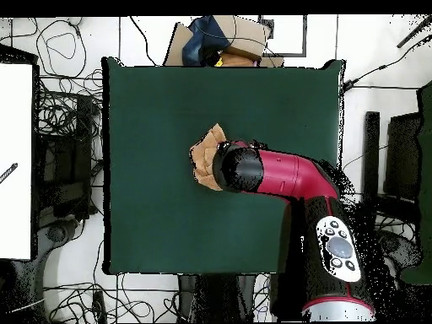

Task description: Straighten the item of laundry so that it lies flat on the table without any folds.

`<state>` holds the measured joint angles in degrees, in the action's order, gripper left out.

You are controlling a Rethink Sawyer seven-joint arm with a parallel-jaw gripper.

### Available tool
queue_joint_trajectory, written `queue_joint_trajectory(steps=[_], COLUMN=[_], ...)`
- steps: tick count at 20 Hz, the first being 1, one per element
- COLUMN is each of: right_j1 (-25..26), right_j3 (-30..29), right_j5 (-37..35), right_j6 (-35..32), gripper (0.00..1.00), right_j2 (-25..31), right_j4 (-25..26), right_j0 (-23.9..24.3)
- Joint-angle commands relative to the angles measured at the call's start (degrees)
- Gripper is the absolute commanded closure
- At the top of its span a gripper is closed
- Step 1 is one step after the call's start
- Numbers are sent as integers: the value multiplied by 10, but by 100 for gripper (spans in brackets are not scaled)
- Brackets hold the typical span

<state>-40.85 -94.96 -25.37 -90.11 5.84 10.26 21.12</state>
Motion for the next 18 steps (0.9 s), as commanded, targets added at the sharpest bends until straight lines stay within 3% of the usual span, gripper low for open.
queue_joint_trajectory(steps=[1,11,18], right_j1=[10,27,22], right_j3=[-32,-60,-66], right_j5=[-64,-20,-15], right_j6=[-56,-91,-74], gripper=[0,0,0], right_j2=[-2,-11,-4], right_j4=[6,6,8], right_j0=[-12,-32,-20])
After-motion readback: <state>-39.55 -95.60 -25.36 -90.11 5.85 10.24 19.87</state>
